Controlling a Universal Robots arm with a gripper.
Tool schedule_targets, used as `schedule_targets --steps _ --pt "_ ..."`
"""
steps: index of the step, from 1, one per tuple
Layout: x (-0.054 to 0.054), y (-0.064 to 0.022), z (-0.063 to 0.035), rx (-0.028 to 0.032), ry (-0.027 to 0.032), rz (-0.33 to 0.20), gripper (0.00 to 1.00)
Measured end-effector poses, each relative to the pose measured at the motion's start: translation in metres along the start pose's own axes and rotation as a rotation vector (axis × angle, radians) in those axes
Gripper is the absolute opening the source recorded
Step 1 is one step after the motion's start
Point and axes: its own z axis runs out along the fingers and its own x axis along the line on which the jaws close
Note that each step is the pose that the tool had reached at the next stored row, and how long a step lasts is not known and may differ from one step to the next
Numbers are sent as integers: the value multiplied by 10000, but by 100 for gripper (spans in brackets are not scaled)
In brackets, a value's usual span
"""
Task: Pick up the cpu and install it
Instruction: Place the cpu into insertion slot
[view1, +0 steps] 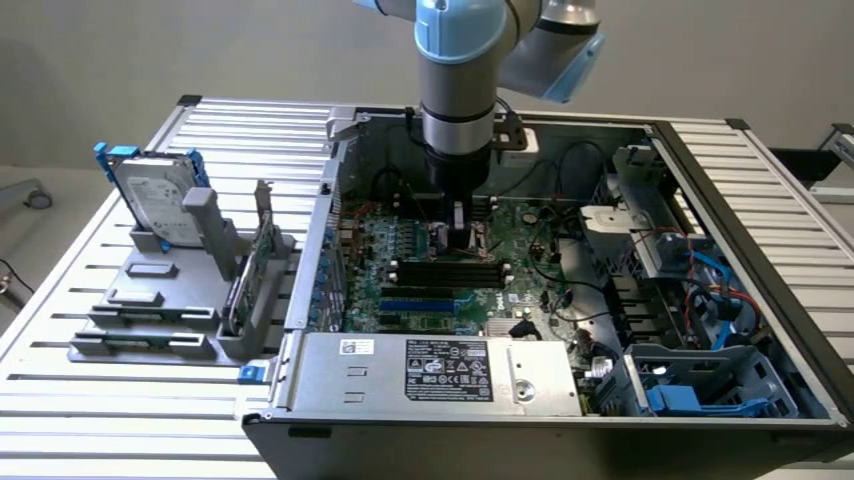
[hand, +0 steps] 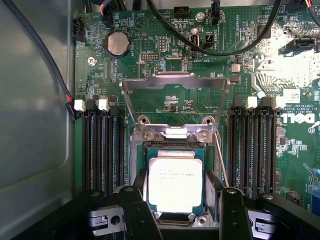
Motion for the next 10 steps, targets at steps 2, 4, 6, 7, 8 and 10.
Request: schedule_targets --steps 2,4,6,7,8,10 --pt "0 -1 5 -2 -8 -1 55" --pt "-1 -1 8 -1 -19 -2 55" --pt "-1 -1 12 -2 -27 -2 55" --pt "-1 -1 12 -2 -31 -3 55" --pt "-1 -2 12 -2 -34 -3 55" --pt "0 -2 14 -3 -40 -4 55"
